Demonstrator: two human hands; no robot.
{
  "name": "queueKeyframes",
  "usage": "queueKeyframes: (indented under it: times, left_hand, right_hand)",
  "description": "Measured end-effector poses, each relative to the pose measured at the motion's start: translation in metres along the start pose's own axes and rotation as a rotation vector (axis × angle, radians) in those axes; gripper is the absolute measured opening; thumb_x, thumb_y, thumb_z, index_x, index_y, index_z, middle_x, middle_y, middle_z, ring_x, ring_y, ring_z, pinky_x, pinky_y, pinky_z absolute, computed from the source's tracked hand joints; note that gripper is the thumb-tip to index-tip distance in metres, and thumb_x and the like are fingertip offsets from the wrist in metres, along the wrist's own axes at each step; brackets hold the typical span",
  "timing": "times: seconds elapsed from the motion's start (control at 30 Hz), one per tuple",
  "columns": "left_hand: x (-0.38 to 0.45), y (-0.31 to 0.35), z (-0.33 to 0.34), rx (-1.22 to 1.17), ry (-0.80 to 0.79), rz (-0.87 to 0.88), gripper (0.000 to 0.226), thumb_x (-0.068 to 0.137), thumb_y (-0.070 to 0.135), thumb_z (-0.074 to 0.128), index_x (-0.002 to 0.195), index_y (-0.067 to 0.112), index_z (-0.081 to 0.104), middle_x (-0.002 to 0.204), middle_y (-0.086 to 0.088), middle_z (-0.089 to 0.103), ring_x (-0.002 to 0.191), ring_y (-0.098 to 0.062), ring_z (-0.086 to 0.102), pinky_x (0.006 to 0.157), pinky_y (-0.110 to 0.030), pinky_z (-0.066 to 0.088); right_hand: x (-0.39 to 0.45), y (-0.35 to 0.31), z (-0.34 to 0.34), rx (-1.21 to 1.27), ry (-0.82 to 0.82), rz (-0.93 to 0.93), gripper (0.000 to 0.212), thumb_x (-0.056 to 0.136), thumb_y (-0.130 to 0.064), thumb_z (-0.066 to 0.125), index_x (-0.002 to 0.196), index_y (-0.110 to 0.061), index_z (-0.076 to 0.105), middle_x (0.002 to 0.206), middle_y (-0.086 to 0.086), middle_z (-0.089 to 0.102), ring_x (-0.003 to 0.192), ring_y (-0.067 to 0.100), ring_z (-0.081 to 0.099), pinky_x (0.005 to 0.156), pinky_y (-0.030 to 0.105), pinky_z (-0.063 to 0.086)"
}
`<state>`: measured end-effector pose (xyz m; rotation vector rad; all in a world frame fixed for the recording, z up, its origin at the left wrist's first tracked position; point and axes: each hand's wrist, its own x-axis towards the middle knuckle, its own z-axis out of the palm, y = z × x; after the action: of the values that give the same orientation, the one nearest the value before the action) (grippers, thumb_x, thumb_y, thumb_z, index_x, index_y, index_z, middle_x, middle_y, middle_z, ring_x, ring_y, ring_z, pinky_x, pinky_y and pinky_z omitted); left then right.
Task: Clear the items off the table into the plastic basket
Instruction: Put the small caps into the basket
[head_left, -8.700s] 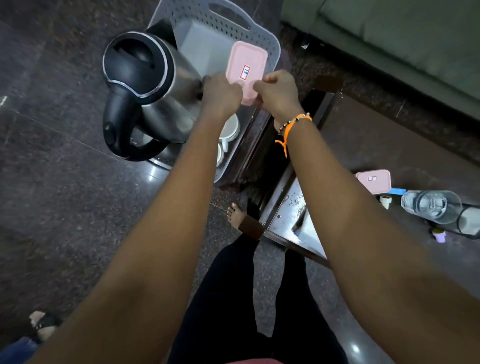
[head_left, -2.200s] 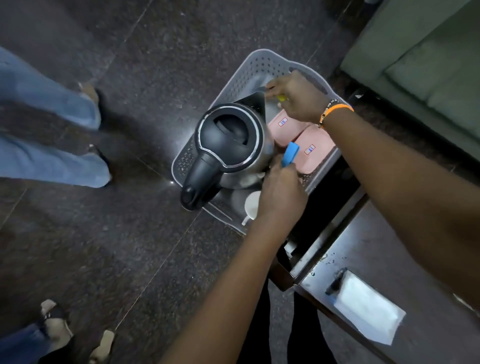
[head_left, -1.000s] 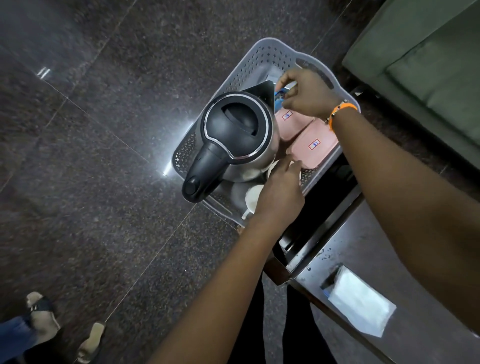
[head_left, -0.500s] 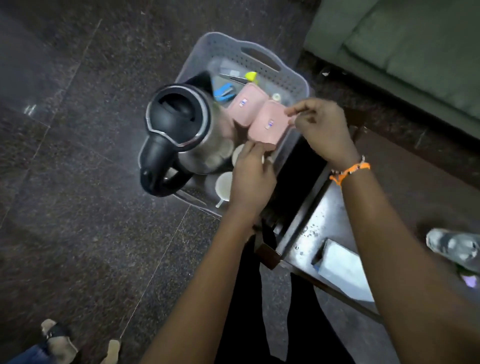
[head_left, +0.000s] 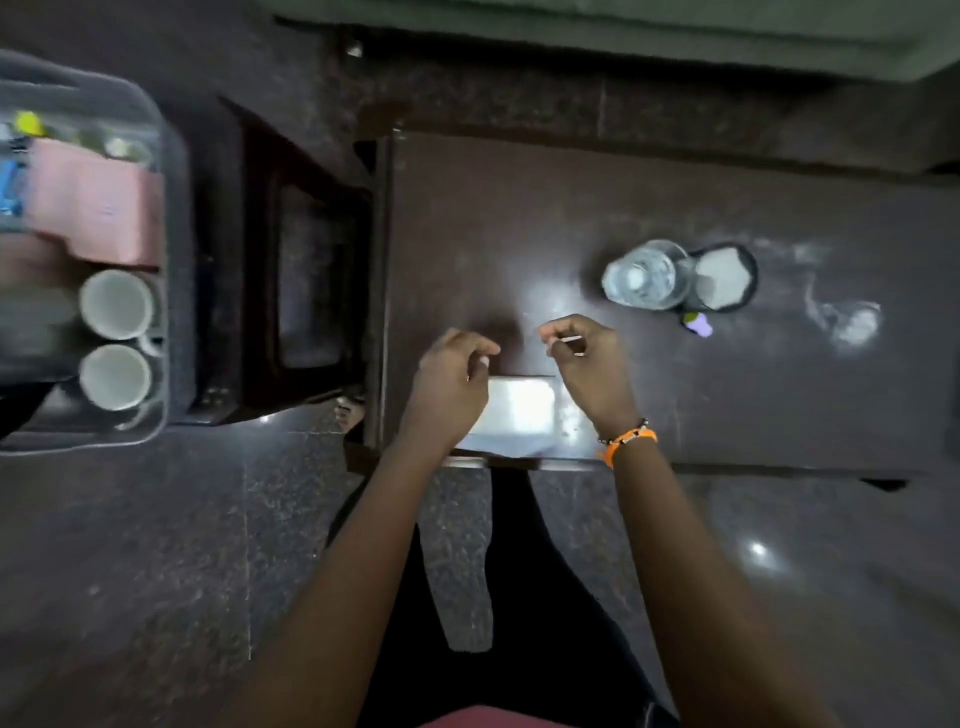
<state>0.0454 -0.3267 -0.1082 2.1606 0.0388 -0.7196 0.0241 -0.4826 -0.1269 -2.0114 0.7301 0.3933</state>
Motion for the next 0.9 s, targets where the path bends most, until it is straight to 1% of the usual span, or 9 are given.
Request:
queueKeyframes:
  times: [0.1, 0.2, 0.3, 0.37, 0.43, 0.53, 0.67, 0.8, 0.9]
  left_hand:
    - [0.005, 0.014, 0.044, 0.078, -0.11, 0.013, 0.025, 0.086, -0.003, 0.05, 0.099, 0.004, 0.07, 0.102, -0.016, 0.064, 0.094, -0.028, 0.063, 0.081, -0.016, 0.038]
    - [0.01, 0.028, 0.081, 0.113, -0.167, 0.021, 0.025, 0.086, -0.005, 0.049, 0.097, 0.003, 0.07, 0.1, -0.015, 0.064, 0.093, -0.027, 0.063, 0.077, -0.011, 0.035]
    - [0.015, 0.041, 0.11, 0.119, -0.189, 0.024, 0.025, 0.087, -0.003, 0.049, 0.096, 0.006, 0.07, 0.099, -0.013, 0.062, 0.091, -0.025, 0.062, 0.079, -0.016, 0.039]
    - [0.018, 0.047, 0.124, 0.127, -0.195, 0.02, 0.025, 0.088, -0.002, 0.048, 0.097, 0.007, 0.07, 0.1, -0.011, 0.062, 0.092, -0.024, 0.062, 0.08, -0.017, 0.04]
    - [0.02, 0.05, 0.133, 0.16, -0.208, 0.021, 0.026, 0.088, -0.001, 0.047, 0.098, 0.009, 0.069, 0.103, -0.011, 0.062, 0.098, -0.024, 0.061, 0.085, -0.02, 0.042]
    - [0.019, 0.05, 0.14, 0.188, -0.21, 0.033, 0.027, 0.087, -0.003, 0.047, 0.099, 0.007, 0.069, 0.104, -0.013, 0.063, 0.093, -0.019, 0.06, 0.082, -0.015, 0.039]
    - [0.016, 0.044, 0.134, 0.179, -0.182, 0.021, 0.026, 0.086, -0.005, 0.048, 0.097, 0.005, 0.069, 0.104, -0.015, 0.065, 0.084, -0.011, 0.055, 0.075, -0.008, 0.035]
    - [0.01, 0.032, 0.114, 0.145, -0.126, -0.037, 0.026, 0.087, -0.005, 0.049, 0.098, 0.006, 0.069, 0.106, -0.013, 0.065, 0.085, -0.009, 0.055, 0.071, 0.006, 0.032]
    - [0.005, 0.024, 0.09, 0.092, -0.02, -0.098, 0.026, 0.086, -0.004, 0.049, 0.099, 0.005, 0.069, 0.106, -0.013, 0.065, 0.084, -0.011, 0.055, 0.069, 0.007, 0.031]
  right_hand:
    - [0.009, 0.047, -0.037, -0.028, 0.09, 0.067, 0.024, 0.083, 0.008, 0.052, 0.095, -0.002, 0.07, 0.105, 0.018, 0.069, 0.079, 0.02, 0.06, 0.078, 0.026, 0.047]
    - [0.024, 0.089, -0.071, -0.121, 0.144, 0.155, 0.027, 0.082, 0.007, 0.052, 0.103, 0.002, 0.068, 0.118, 0.023, 0.058, 0.103, 0.034, 0.06, 0.097, 0.037, 0.046]
    - [0.044, 0.122, -0.094, -0.372, 0.023, 0.168, 0.03, 0.084, 0.002, 0.051, 0.111, 0.005, 0.062, 0.132, 0.026, 0.049, 0.13, 0.035, 0.04, 0.106, 0.039, 0.037]
    - [0.058, 0.136, -0.101, -0.513, -0.05, 0.208, 0.038, 0.086, -0.003, 0.049, 0.123, 0.005, 0.052, 0.148, 0.021, 0.032, 0.137, 0.035, 0.032, 0.106, 0.037, 0.039]
    - [0.071, 0.145, -0.104, -0.601, -0.106, 0.239, 0.047, 0.087, -0.004, 0.046, 0.133, 0.005, 0.042, 0.154, 0.018, 0.022, 0.14, 0.033, 0.027, 0.107, 0.038, 0.039]
    - [0.09, 0.15, -0.107, -0.669, -0.17, 0.236, 0.043, 0.087, -0.002, 0.046, 0.128, 0.009, 0.046, 0.151, 0.024, 0.027, 0.137, 0.034, 0.03, 0.109, 0.038, 0.036]
    - [0.099, 0.149, -0.107, -0.702, -0.137, 0.217, 0.037, 0.087, 0.003, 0.044, 0.122, 0.014, 0.047, 0.133, 0.03, 0.047, 0.128, 0.037, 0.043, 0.102, 0.041, 0.039]
    - [0.086, 0.146, -0.095, -0.578, -0.129, 0.198, 0.036, 0.084, 0.007, 0.044, 0.118, 0.003, 0.059, 0.131, 0.024, 0.05, 0.115, 0.037, 0.055, 0.1, 0.037, 0.042]
    - [0.061, 0.125, -0.071, -0.418, -0.152, 0.076, 0.037, 0.081, 0.013, 0.043, 0.104, 0.0, 0.069, 0.114, 0.024, 0.062, 0.104, 0.036, 0.061, 0.092, 0.031, 0.047]
